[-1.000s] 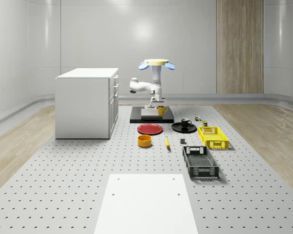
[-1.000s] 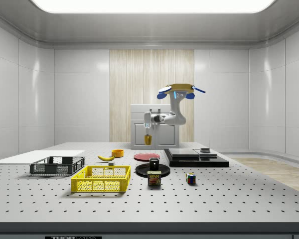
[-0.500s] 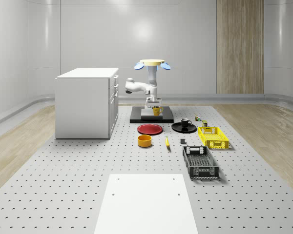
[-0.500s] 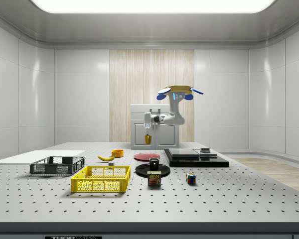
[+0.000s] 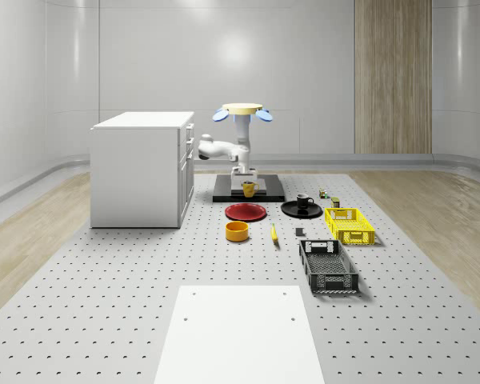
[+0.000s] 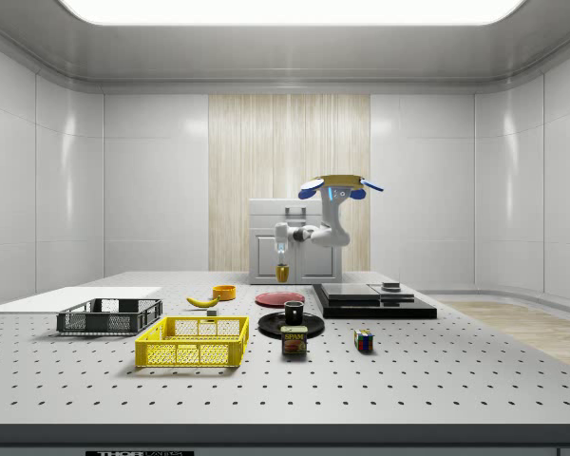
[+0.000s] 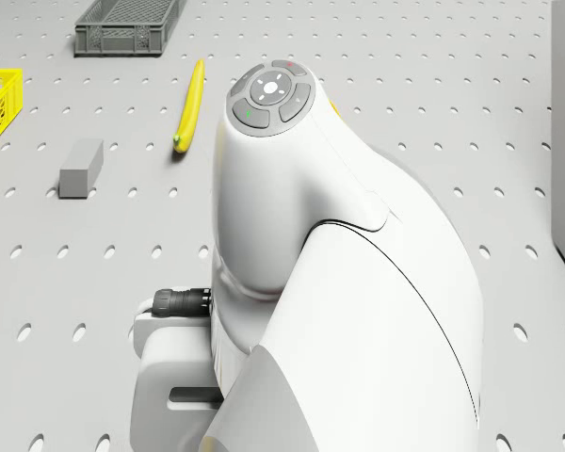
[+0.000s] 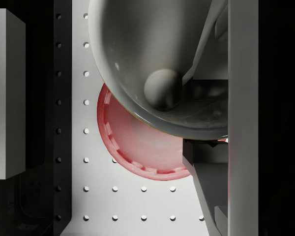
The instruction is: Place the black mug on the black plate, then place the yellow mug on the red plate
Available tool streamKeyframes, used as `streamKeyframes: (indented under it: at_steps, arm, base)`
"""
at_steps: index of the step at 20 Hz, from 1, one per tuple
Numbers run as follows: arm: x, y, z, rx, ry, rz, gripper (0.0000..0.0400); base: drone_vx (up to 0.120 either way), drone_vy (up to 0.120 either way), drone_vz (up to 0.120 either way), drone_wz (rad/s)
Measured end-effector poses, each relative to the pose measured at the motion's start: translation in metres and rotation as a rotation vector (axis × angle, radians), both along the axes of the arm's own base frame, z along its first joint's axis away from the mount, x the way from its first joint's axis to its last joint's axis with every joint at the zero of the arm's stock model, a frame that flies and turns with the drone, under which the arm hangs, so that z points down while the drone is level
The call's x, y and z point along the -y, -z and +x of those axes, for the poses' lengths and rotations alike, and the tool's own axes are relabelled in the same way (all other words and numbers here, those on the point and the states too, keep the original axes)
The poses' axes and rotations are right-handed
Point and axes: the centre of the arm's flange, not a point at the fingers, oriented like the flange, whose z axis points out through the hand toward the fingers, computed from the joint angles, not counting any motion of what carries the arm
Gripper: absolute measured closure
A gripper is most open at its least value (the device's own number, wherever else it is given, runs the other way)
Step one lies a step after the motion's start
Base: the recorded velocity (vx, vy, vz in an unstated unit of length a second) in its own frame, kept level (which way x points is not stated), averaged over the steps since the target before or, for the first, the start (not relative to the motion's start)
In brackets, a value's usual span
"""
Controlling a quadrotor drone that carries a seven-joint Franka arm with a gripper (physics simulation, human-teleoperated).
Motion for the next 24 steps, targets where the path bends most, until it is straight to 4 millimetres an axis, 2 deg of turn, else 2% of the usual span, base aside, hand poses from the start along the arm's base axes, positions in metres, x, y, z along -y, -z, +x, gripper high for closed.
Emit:
streamKeyframes:
  at_steps: [7,10,20,24]
  arm:
    - [0.0,0.0,0.0,0.0,0.0,0.0,0.03]
    - [0.0,-0.003,0.0,0.0,0.0,0.0,0.03]
    - [0.0,-0.041,0.0,0.0,0.0,0.0,0.03]
    - [0.008,-0.051,0.0,0.0,0.0,0.0,0.03]
  base:
    - [0.0,-0.091,0.0,0.0]
    - [0.0,-0.013,0.0,0.0]
    - [0.0,0.0,0.0,0.0]
    - [0.0,0.0,0.0,0.0]
